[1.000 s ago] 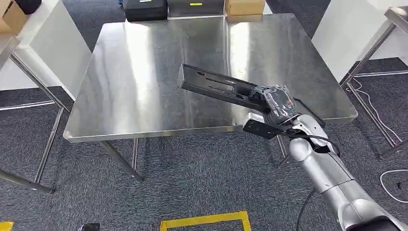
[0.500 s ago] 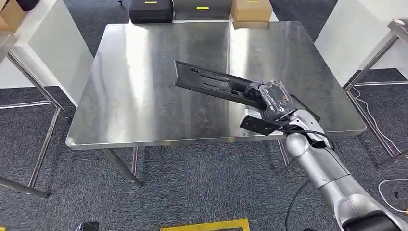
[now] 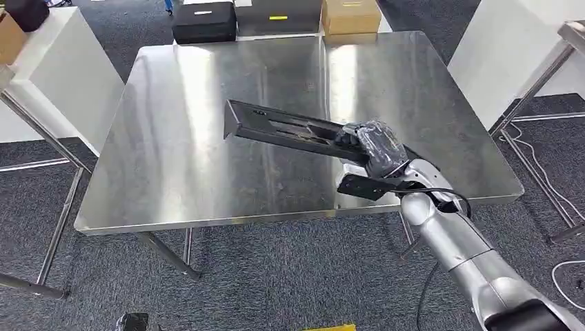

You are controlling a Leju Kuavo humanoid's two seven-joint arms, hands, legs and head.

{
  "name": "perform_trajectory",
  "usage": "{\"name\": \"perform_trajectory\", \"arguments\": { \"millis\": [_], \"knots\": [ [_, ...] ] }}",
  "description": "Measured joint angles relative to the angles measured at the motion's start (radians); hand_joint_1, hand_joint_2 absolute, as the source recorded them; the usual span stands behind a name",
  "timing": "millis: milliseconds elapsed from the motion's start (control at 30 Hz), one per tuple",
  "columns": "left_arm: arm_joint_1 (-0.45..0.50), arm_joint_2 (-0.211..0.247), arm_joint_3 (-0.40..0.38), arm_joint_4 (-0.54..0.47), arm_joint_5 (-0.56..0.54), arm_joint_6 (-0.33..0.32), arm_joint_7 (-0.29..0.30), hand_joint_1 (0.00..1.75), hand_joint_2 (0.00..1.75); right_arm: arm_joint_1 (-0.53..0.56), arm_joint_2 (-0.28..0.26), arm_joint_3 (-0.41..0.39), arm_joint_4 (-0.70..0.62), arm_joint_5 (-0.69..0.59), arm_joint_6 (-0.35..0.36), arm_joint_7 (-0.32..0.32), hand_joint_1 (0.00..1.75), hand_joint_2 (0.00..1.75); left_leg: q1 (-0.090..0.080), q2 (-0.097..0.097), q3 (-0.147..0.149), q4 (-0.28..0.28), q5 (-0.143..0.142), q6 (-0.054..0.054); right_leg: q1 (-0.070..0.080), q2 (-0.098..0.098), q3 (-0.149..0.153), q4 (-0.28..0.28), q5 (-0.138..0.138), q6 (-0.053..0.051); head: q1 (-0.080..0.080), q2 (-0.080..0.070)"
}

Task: Take the parts from the cabinet and place them on the table.

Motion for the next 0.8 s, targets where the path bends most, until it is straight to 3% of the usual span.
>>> {"name": "perform_trajectory", "arguments": {
  "millis": [33, 67, 133, 167, 200, 300, 333, 367, 400, 467, 500, 533, 567, 600, 667, 700, 800],
  "knots": [
    [0.000, 0.000, 0.000, 0.000, 0.000, 0.000, 0.000, 0.00, 1.75, 0.000, 0.000, 0.007, 0.000, -0.007, 0.005, 0.000, 1.47, 1.75, 0.001, 0.000, -0.024, 0.010, 0.019, -0.001, 0.000, 0.002, 0.006, 0.000, -0.005, 0.002, 0.001, 0.000],
    [0.000, 0.000, -0.001, 0.000, 0.000, 0.000, 0.000, 0.00, 1.75, 0.000, 0.000, 0.012, 0.000, -0.014, 0.005, -0.001, 1.47, 1.75, 0.001, 0.001, -0.026, -0.024, 0.064, 0.001, 0.000, 0.003, 0.014, 0.000, -0.012, 0.004, 0.000, 0.000],
    [0.000, 0.003, -0.001, 0.000, -0.004, 0.000, 0.000, 0.00, 1.75, -0.003, 0.003, 0.019, 0.000, -0.032, 0.007, -0.001, 1.47, 1.75, 0.001, 0.001, 0.028, -0.186, 0.188, 0.006, 0.000, 0.004, 0.039, 0.000, -0.027, 0.009, 0.001, 0.000],
    [0.000, 0.003, -0.002, 0.000, -0.010, 0.000, 0.000, 0.00, 1.75, -0.005, 0.005, 0.022, 0.000, -0.043, 0.014, -0.001, 1.47, 1.75, 0.001, 0.002, 0.055, -0.267, 0.234, 0.012, 0.000, 0.004, 0.046, 0.000, -0.035, 0.013, 0.001, 0.000],
    [-0.001, 0.004, -0.003, 0.000, -0.012, -0.002, 0.003, 0.00, 1.75, -0.011, 0.005, 0.026, 0.000, -0.059, 0.026, -0.002, 1.47, 1.75, -0.005, 0.001, 0.070, -0.282, 0.215, 0.014, 0.013, 0.005, 0.048, 0.004, -0.041, 0.021, 0.002, 0.000],
    [-0.005, 0.006, -0.009, 0.000, -0.020, -0.003, 0.010, 0.00, 1.75, -0.014, 0.006, 0.031, 0.001, -0.107, 0.061, -0.011, 1.47, 1.75, -0.010, 0.000, 0.073, -0.289, 0.200, 0.035, 0.010, 0.006, 0.049, -0.004, -0.048, 0.033, 0.002, 0.000],
    [-0.007, 0.006, -0.010, 0.000, -0.022, -0.003, 0.010, 0.00, 1.75, -0.018, 0.006, 0.032, 0.000, -0.121, 0.072, -0.015, 1.47, 1.75, -0.007, -0.001, 0.080, -0.296, 0.202, 0.042, 0.017, 0.006, 0.052, -0.004, -0.052, 0.040, 0.003, 0.000],
    [-0.007, 0.005, -0.010, -0.001, -0.023, -0.003, 0.011, 0.00, 1.75, -0.018, 0.005, 0.032, 0.001, -0.132, 0.079, -0.018, 1.47, 1.75, -0.003, 0.000, 0.091, -0.304, 0.203, 0.048, 0.012, 0.001, 0.038, 0.014, -0.059, 0.044, 0.003, 0.000],
    [-0.009, 0.005, -0.010, -0.001, -0.026, -0.003, 0.011, 0.00, 1.75, -0.023, 0.006, 0.032, 0.003, -0.141, 0.083, -0.019, 1.47, 1.75, -0.003, 0.000, 0.097, -0.306, 0.199, 0.056, 0.011, 0.001, 0.015, 0.068, -0.076, 0.043, 0.003, 0.000],
    [-0.013, 0.006, -0.010, -0.001, -0.027, -0.003, 0.011, 0.00, 1.75, -0.030, 0.008, 0.038, 0.006, -0.146, 0.095, -0.022, 1.47, 1.75, -0.003, 0.000, 0.106, -0.306, 0.190, 0.065, 0.009, 0.001, -0.082, 0.236, -0.131, 0.039, 0.002, 0.000],
    [-0.012, 0.006, -0.010, -0.001, -0.027, -0.003, 0.011, 0.00, 1.75, -0.029, 0.008, 0.041, 0.010, -0.148, 0.098, -0.023, 1.47, 1.75, -0.004, -0.001, 0.111, -0.305, 0.184, 0.066, 0.009, 0.001, -0.130, 0.310, -0.146, 0.042, 0.003, 0.000],
    [-0.011, 0.006, -0.010, 0.000, -0.027, -0.003, 0.012, 0.00, 1.75, -0.028, 0.008, 0.047, 0.016, -0.151, 0.102, -0.026, 1.47, 1.75, -0.004, -0.003, 0.118, -0.305, 0.178, 0.065, 0.009, 0.001, -0.158, 0.338, -0.139, 0.047, 0.003, 0.000],
    [-0.010, 0.006, -0.010, 0.000, -0.027, -0.003, 0.012, 0.00, 1.75, -0.029, 0.008, 0.051, 0.020, -0.152, 0.109, -0.029, 1.47, 1.75, -0.004, -0.005, 0.126, -0.305, 0.172, 0.064, 0.009, 0.001, -0.158, 0.313, -0.115, 0.054, 0.003, 0.000],
    [-0.010, 0.005, -0.010, -0.001, -0.027, -0.003, 0.012, 0.00, 1.75, -0.031, 0.008, 0.056, 0.023, -0.154, 0.111, -0.032, 1.47, 1.75, -0.004, -0.007, 0.137, -0.305, 0.163, 0.062, 0.008, 0.000, -0.133, 0.242, -0.070, 0.063, 0.003, 0.000],
    [-0.011, 0.003, -0.010, -0.001, -0.027, -0.003, 0.012, 0.00, 1.75, -0.042, 0.011, 0.061, 0.029, -0.164, 0.116, -0.037, 1.47, 1.75, -0.004, -0.010, 0.161, -0.305, 0.144, 0.055, 0.004, -0.004, -0.056, 0.046, 0.030, 0.073, 0.003, 0.000],
    [-0.012, 0.003, -0.010, 0.000, -0.027, -0.003, 0.012, 0.00, 1.75, -0.049, 0.013, 0.066, 0.035, -0.172, 0.120, -0.041, 1.47, 1.75, -0.013, -0.010, 0.164, -0.302, 0.134, 0.047, 0.009, -0.006, -0.032, 0.004, 0.038, 0.065, 0.005, 0.000],
    [-0.012, 0.004, -0.010, 0.000, -0.026, -0.002, 0.011, 0.00, 1.75, -0.056, 0.018, 0.077, 0.043, -0.195, 0.135, -0.051, 1.47, 1.75, -0.009, -0.011, 0.172, -0.311, 0.123, 0.034, 0.014, -0.005, -0.029, 0.003, 0.025, 0.041, 0.003, 0.000]
  ]
}}
